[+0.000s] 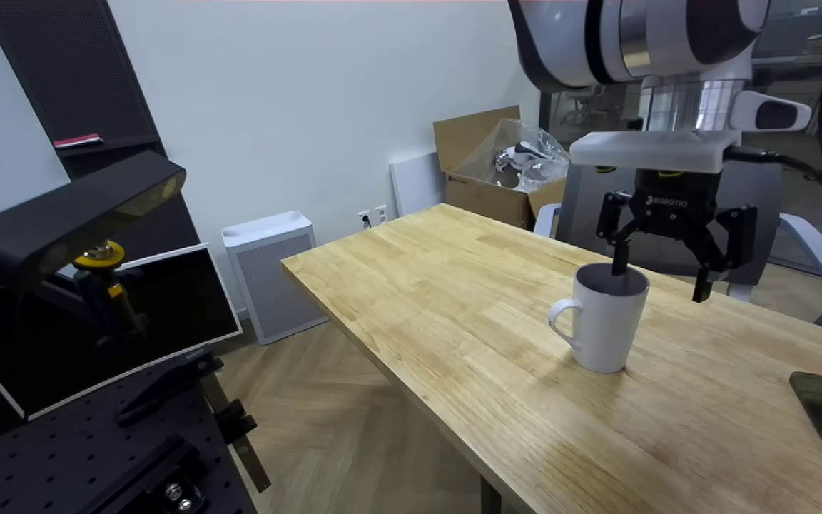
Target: Move the white mug to the left side of the table
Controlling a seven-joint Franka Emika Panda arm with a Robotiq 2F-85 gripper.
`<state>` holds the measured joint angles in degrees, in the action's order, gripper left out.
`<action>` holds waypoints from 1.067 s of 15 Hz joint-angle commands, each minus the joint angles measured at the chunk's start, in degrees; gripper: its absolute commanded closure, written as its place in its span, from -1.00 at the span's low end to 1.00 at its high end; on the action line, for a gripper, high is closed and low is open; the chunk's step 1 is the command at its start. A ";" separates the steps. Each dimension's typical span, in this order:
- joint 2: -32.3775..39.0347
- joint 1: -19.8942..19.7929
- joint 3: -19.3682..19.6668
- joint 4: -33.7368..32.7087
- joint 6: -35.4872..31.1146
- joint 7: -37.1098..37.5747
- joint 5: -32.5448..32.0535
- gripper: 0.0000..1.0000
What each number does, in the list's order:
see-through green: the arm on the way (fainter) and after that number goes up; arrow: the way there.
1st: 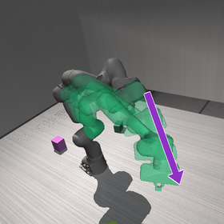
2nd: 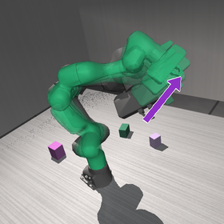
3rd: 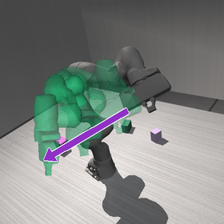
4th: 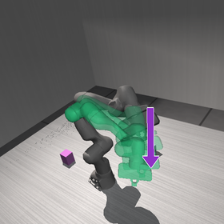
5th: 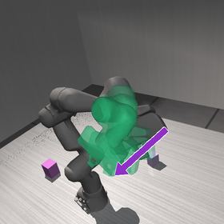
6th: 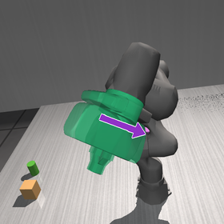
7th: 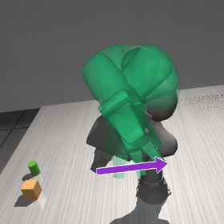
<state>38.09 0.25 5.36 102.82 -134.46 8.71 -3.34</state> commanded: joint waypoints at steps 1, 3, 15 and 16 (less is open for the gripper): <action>0.71 0.43 0.32 -0.11 -0.73 2.37 0.30 -1.00; 1.27 0.42 0.21 -0.10 -1.09 2.51 0.55 -1.00; 2.75 0.29 -0.45 0.04 -3.19 2.14 2.28 -1.00; 2.88 0.21 -0.50 0.05 -3.26 2.08 2.50 -1.00</action>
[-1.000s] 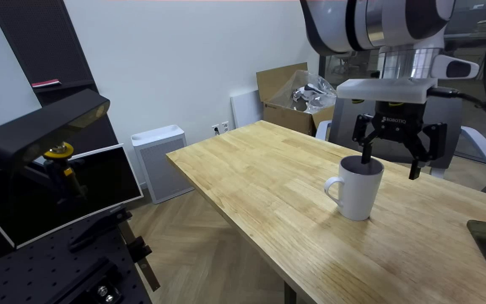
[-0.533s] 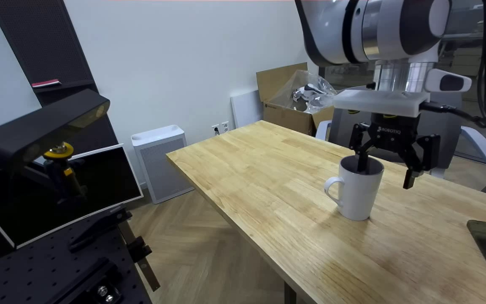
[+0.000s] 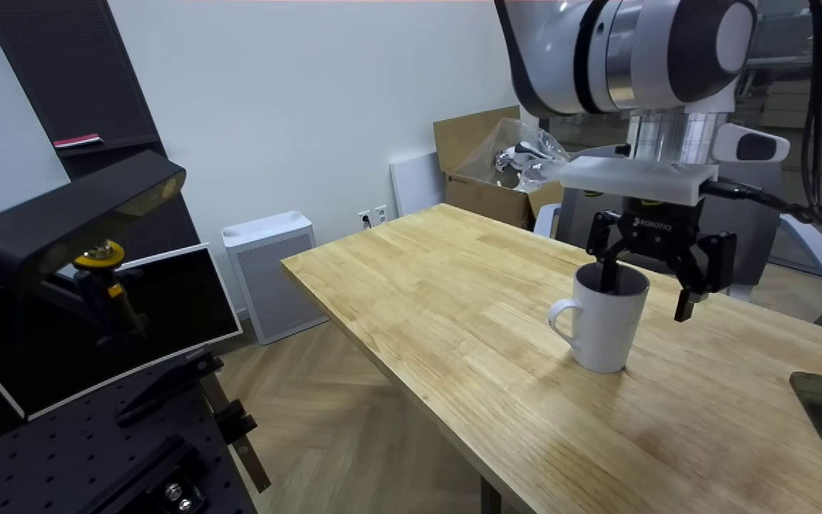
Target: Move the white mug to the left side of the table
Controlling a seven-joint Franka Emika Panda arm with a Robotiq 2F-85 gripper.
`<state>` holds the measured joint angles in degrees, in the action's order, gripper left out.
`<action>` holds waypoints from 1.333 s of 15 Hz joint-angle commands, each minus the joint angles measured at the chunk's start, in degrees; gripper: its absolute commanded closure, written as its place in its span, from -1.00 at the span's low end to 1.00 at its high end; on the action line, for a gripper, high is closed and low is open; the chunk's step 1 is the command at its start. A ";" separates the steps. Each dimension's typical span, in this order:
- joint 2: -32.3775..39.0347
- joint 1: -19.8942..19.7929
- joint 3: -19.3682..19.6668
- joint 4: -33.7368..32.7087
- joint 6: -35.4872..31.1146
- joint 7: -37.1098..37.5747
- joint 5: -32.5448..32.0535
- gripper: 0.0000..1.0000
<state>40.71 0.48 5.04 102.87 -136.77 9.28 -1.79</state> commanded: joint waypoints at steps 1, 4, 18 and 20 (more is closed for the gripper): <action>0.40 -0.05 -0.19 0.01 -1.10 1.49 1.25 -1.00; 0.95 -0.12 -0.14 0.02 -1.56 1.46 1.74 -1.00; 1.13 -0.48 -0.03 -0.71 -2.17 1.48 3.66 0.72; 1.39 -0.91 0.09 -0.96 -1.72 1.48 3.98 0.98</action>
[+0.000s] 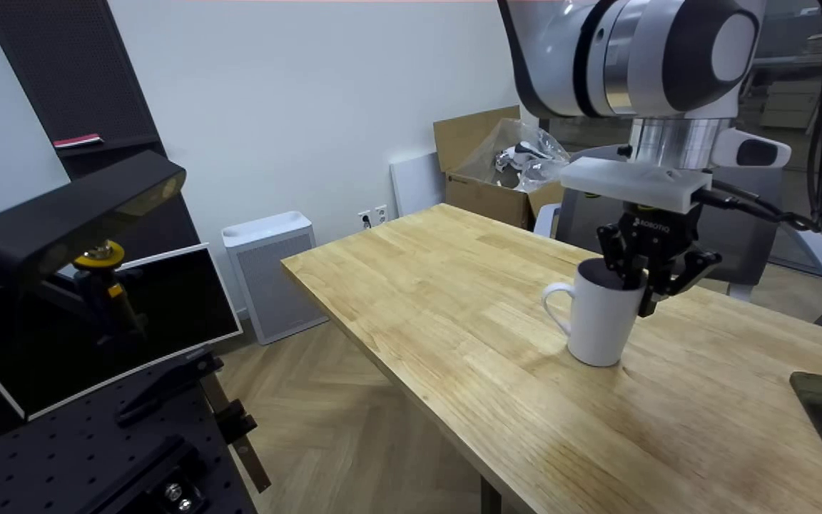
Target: Move the white mug to the left side of the table
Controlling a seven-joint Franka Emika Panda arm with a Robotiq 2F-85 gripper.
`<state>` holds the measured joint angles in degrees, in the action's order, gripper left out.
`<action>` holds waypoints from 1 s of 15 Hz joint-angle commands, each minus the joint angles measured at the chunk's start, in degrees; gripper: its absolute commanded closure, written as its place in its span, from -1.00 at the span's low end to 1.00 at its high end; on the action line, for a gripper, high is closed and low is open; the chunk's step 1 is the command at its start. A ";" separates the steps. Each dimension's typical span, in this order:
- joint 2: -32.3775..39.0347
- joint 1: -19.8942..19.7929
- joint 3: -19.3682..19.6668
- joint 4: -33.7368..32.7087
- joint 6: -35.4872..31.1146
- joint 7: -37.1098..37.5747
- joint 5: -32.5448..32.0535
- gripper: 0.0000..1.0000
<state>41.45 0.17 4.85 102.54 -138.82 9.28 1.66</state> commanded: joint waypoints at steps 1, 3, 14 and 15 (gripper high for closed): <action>0.92 -0.76 0.38 -0.98 0.66 1.61 0.74 1.00; 1.12 -0.99 0.55 -1.60 1.59 1.83 1.24 0.94; 0.35 1.75 3.39 -4.68 6.10 3.82 -3.74 0.94; 0.32 1.90 3.52 -5.09 6.45 4.00 -4.27 0.94</action>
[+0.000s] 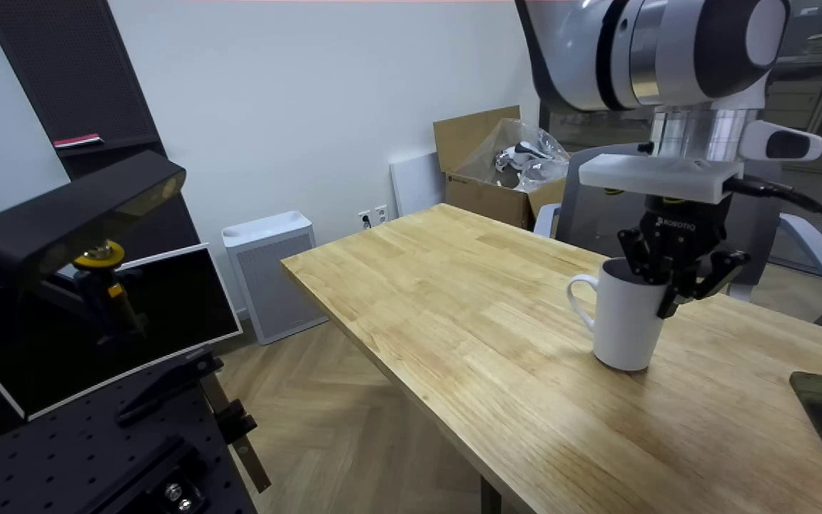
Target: Move the white mug to the left side of the table
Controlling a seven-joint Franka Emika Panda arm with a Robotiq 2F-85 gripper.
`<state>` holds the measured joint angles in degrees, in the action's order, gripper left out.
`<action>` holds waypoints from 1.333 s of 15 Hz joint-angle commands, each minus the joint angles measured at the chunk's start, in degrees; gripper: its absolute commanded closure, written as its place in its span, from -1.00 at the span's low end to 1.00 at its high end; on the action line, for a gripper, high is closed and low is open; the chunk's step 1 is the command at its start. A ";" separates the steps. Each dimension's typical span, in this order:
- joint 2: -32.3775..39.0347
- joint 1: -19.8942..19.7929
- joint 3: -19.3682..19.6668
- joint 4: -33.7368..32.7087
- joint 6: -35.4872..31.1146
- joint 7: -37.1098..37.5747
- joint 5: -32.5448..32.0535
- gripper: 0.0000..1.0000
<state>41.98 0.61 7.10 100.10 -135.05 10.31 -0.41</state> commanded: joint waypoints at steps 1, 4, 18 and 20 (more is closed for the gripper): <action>-0.22 1.60 1.35 -2.99 2.88 3.13 -2.62 0.94; -0.51 1.87 1.34 -3.51 3.21 3.58 -3.37 0.94; 4.88 5.37 -0.59 -15.83 6.18 2.96 -5.07 0.94; 5.73 6.06 -0.99 -17.18 6.45 2.90 -5.10 0.94</action>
<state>45.95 5.90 6.56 87.56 -131.12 11.52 -4.51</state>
